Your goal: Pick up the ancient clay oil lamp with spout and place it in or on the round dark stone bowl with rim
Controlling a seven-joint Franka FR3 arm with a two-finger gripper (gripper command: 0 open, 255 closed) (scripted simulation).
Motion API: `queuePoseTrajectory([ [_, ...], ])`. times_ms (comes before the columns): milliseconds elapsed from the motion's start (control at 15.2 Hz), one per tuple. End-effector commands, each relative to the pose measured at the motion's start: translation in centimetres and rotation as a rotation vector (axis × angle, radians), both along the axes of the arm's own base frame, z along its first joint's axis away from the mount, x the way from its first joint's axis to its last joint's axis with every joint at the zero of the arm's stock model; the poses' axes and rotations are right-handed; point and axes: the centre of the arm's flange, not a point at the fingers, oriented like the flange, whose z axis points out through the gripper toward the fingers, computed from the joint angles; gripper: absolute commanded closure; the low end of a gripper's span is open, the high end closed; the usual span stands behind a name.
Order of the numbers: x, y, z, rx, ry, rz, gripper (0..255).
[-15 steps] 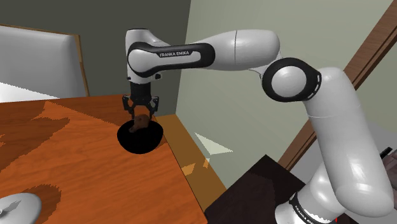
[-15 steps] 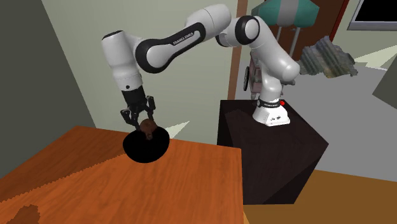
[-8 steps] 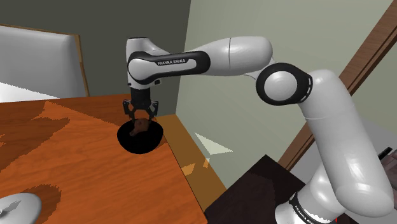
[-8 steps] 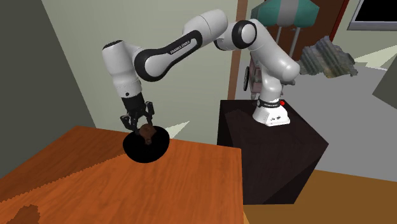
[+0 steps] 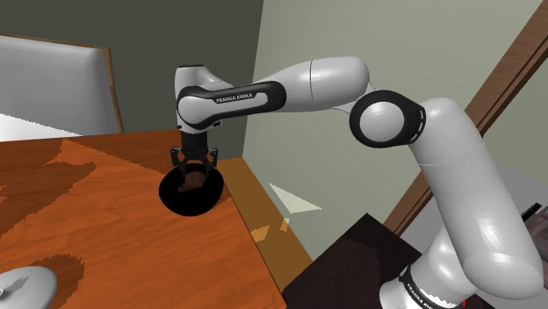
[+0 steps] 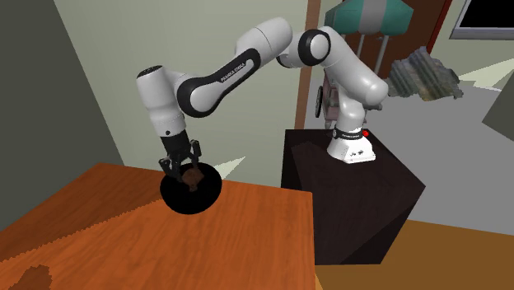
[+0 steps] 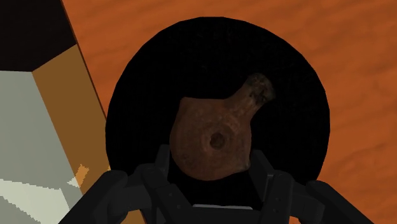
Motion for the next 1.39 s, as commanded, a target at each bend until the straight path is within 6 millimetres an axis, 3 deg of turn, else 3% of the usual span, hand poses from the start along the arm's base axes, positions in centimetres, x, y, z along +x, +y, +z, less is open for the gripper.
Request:
queuePoseTrajectory([
  [0, 0.0, 0.0, -0.1, 0.000, 0.000, 0.000, 255],
  [264, 0.0, 0.0, -0.1, 0.000, 0.000, 0.000, 255],
  [330, 0.0, 0.0, -0.1, 0.000, 0.000, 0.000, 0],
  [660, 0.0, 0.0, -0.1, 0.000, 0.000, 0.000, 0],
  [924, 0.6, -0.1, 4.9, 0.000, 0.000, 0.000, 0],
  [1320, 0.6, -0.1, 4.9, 0.000, 0.000, 0.000, 0],
])
